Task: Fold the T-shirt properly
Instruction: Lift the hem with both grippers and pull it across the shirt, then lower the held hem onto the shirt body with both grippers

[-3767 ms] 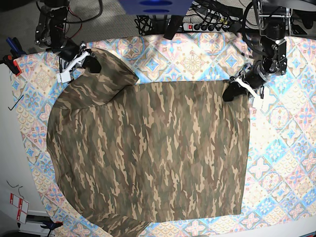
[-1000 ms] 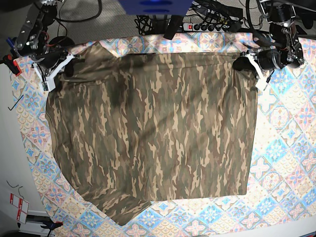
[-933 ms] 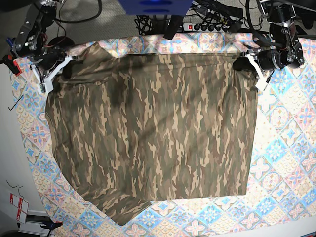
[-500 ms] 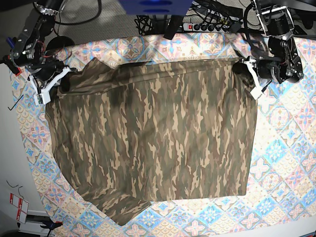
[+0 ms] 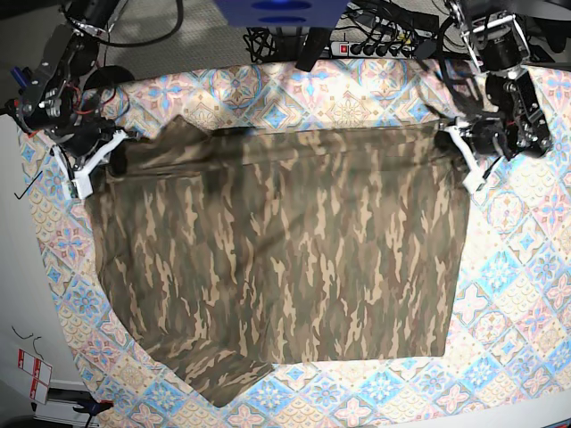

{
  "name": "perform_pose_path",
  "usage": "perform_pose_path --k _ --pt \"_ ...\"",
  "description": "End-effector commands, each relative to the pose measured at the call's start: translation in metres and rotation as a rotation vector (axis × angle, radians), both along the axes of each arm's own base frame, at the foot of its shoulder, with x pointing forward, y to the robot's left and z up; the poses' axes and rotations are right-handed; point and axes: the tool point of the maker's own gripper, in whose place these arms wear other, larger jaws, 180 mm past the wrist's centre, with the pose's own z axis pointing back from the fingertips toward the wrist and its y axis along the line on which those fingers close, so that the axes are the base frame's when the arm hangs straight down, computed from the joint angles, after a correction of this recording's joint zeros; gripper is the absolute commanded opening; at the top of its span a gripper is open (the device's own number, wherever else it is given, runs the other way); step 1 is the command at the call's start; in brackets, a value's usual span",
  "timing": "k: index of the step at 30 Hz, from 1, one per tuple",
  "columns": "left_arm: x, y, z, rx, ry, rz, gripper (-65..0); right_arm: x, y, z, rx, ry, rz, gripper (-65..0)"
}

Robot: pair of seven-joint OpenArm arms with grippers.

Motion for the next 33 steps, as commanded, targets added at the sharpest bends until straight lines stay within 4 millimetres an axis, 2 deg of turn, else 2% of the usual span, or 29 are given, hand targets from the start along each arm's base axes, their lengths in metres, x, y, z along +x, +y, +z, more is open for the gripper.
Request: perform_pose_path --k 1,7,16,18,21,25,28,33 --pt "-0.014 0.026 0.005 0.092 0.051 -0.003 -61.9 0.007 -0.016 0.009 -0.059 -0.023 -0.021 -64.8" --pt "-0.027 0.028 0.006 0.108 0.063 -0.007 -61.9 0.005 -0.022 0.005 -0.111 0.006 -0.017 -64.8" --pt "-0.024 0.028 0.007 0.108 0.056 -0.009 -61.9 0.005 -0.022 0.005 -0.115 0.008 -0.017 -64.8" --pt "-0.013 0.031 0.019 0.135 0.012 -0.022 -61.9 0.004 -0.023 0.005 -0.116 0.009 -0.017 -64.8" --pt "0.006 0.035 0.046 0.199 -0.087 -0.043 -61.9 0.004 -0.023 0.005 -0.117 0.01 -0.017 -64.8" --pt "0.014 0.026 0.069 0.247 -0.171 -0.082 -61.9 0.004 -0.023 0.004 -0.117 0.011 -0.018 -64.8" --pt "0.013 0.02 0.076 0.256 -0.195 -0.098 -61.9 0.005 -0.023 0.005 -0.116 0.008 -0.018 -64.8" --pt "0.014 0.011 0.074 0.238 -0.203 -0.092 -61.9 0.005 -0.023 0.005 -0.116 0.006 -0.018 -64.8"
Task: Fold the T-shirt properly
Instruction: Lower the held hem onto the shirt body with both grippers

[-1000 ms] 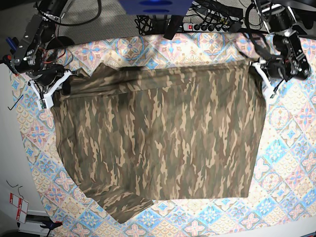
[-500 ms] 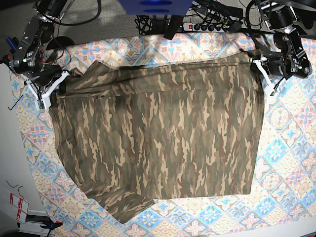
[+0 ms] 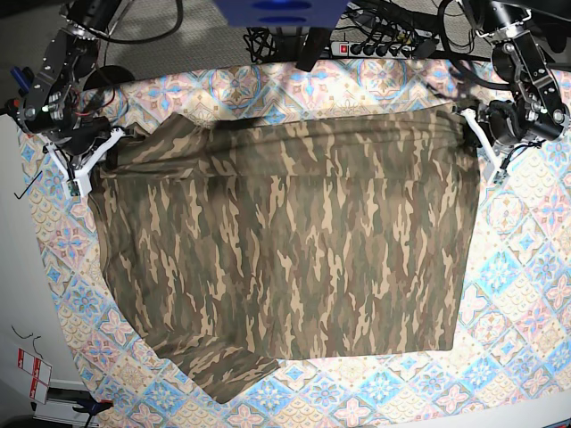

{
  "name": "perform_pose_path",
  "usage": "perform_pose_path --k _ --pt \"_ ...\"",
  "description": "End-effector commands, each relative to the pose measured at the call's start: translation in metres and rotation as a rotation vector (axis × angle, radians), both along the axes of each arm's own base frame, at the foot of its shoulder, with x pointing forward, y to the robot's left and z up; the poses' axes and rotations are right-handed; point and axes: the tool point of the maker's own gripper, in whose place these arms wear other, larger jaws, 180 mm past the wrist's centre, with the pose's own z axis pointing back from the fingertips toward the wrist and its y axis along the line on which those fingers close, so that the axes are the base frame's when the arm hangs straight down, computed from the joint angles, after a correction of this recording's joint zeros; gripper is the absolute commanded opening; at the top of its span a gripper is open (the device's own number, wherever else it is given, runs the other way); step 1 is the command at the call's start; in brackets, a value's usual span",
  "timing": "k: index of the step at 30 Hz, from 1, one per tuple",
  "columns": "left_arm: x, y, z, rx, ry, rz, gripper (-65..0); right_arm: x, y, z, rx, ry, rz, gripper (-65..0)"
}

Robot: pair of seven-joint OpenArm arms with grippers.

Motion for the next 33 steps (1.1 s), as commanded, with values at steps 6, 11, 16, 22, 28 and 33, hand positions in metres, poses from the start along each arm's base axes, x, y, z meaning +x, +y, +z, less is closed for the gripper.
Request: perform_pose_path --k 6,11,16,22,28,33 --pt "0.002 0.02 0.013 0.018 -0.055 0.083 -61.9 0.009 -0.008 0.012 -0.02 -0.045 -0.002 -64.8" --pt "-0.003 0.031 0.016 0.023 -0.066 0.134 -61.9 0.01 -0.009 0.014 -0.024 -0.055 -0.005 -64.8" --pt "0.0 0.023 0.015 -0.003 -0.113 0.137 -61.9 0.016 -0.007 0.019 -0.02 -0.1 -0.001 -64.8" --pt "0.009 0.002 0.043 0.007 -0.292 0.093 -61.9 0.016 -0.007 0.019 -0.021 -0.104 0.001 -64.8" --pt "0.01 0.006 0.04 0.079 -0.299 0.106 -61.9 0.018 -0.019 0.028 -0.144 -0.092 -0.021 -64.8" --pt "0.017 0.009 0.037 0.129 -0.288 0.125 -61.9 0.025 -0.007 0.033 -0.243 -0.081 0.046 -64.8"
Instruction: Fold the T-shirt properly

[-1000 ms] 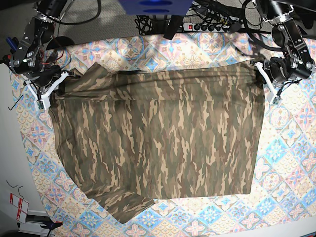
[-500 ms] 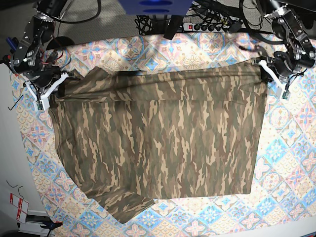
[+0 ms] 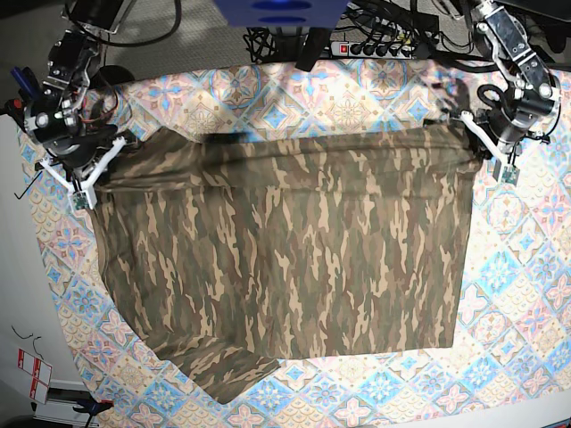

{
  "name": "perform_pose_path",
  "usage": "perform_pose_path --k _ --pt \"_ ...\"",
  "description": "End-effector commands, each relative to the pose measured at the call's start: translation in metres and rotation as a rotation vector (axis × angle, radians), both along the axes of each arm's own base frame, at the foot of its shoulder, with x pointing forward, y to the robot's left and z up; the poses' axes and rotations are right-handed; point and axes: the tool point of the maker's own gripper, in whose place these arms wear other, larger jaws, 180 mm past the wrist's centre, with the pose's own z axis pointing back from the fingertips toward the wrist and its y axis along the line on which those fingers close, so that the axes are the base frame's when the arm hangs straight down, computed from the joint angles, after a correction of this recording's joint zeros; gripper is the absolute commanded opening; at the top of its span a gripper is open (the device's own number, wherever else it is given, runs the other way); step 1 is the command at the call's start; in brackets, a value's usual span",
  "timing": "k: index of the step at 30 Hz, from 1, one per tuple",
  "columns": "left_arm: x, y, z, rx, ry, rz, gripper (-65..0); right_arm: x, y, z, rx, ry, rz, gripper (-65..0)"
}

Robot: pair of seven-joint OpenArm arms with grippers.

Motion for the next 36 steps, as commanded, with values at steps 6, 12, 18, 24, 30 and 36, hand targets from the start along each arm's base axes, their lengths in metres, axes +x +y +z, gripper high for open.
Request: perform_pose_path --k 6,12,18,24,30,36 --pt "0.015 0.008 0.008 0.055 -0.02 0.018 -61.9 0.021 0.016 0.008 -0.015 -0.042 0.028 -64.8" --pt "0.026 0.016 0.015 0.08 0.002 0.043 -61.9 0.027 0.022 0.01 -0.009 -0.051 0.044 -64.8" --pt "0.044 0.014 0.025 0.089 -0.032 0.037 -61.9 0.041 0.022 0.007 0.009 -0.053 0.037 -64.8" --pt "0.029 0.005 0.009 0.13 0.069 -0.013 -61.7 0.041 0.023 0.0 0.024 -0.036 0.031 -64.8" --pt "-0.008 0.004 -0.01 0.123 0.161 -0.019 -56.4 0.041 0.023 -0.001 0.026 -0.033 0.03 -64.8" --pt "-0.046 0.005 -0.026 0.121 0.252 -0.021 -34.1 0.041 0.023 -0.001 0.026 -0.033 0.032 -64.8"
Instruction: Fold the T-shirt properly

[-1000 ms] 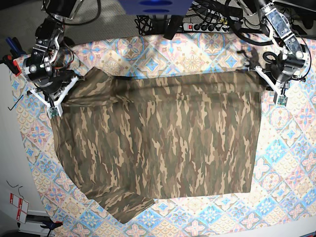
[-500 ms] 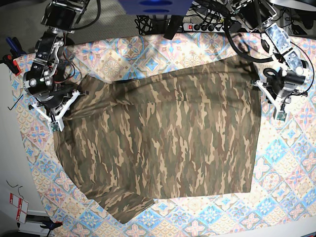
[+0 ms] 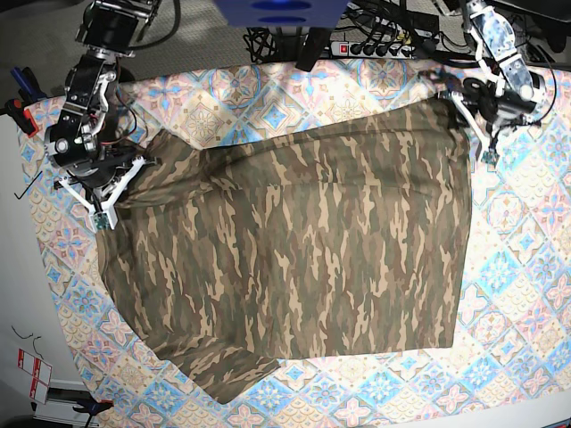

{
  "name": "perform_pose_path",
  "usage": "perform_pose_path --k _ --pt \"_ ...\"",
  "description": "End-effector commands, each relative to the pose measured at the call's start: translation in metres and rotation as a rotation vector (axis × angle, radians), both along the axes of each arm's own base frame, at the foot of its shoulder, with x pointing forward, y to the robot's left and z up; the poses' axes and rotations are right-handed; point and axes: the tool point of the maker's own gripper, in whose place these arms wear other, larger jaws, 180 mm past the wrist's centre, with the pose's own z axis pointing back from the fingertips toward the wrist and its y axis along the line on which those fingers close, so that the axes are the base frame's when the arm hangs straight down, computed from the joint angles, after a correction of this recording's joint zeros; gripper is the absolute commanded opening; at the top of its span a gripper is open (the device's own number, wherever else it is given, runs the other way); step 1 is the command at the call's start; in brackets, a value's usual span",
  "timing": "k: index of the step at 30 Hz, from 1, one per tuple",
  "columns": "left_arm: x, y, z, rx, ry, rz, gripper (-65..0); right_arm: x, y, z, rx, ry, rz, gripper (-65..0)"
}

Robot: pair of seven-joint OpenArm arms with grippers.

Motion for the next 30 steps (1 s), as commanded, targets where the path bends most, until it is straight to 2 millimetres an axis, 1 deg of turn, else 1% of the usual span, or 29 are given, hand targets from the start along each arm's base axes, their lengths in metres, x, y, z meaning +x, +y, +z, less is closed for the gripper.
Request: perform_pose_path --k 1,3,6,8,11,14,16,21,26,28,30 --pt "0.003 0.006 0.008 0.02 -0.026 0.001 -31.3 0.01 -0.003 0.012 -0.01 -0.048 0.002 -64.8" --pt "-0.007 0.009 0.005 0.025 -0.003 0.01 -29.2 0.008 -0.003 0.011 -0.01 -0.043 0.002 -64.8" --pt "-0.02 0.018 0.003 0.026 0.009 0.066 -30.7 0.007 -0.003 0.01 -0.01 -0.042 0.004 -64.8" --pt "-0.029 0.021 -0.004 0.006 0.021 0.11 -31.7 0.007 -0.003 0.01 -0.01 -0.04 0.004 -64.8" --pt "-0.028 0.016 -0.026 -0.054 0.035 0.134 -32.2 0.004 -0.002 0.008 -0.01 -0.031 0.005 -64.8" --pt "-0.031 0.007 -0.05 -0.128 0.079 0.163 -32.2 0.004 0.007 0.005 -0.008 -0.022 0.037 -64.8" --pt "-0.029 0.002 -0.059 -0.161 0.091 0.175 -32.2 0.004 0.009 0.005 -0.007 -0.021 0.045 -64.8" --pt "-0.029 -0.01 -0.064 -0.186 0.1 0.179 -32.2 0.005 0.011 0.005 -0.006 -0.021 0.049 -64.8" --pt "-0.028 -0.017 -0.066 -0.204 0.097 0.181 -32.3 0.005 0.011 0.005 -0.006 -0.021 0.049 -64.8" --pt "-0.028 -0.024 -0.068 -0.221 0.097 0.184 -32.3 0.005 0.011 0.005 -0.006 -0.021 0.049 -64.8" --pt "-0.028 -0.027 -0.069 -0.228 0.096 0.186 -32.3 0.005 0.011 0.005 -0.006 -0.021 0.051 -64.8"
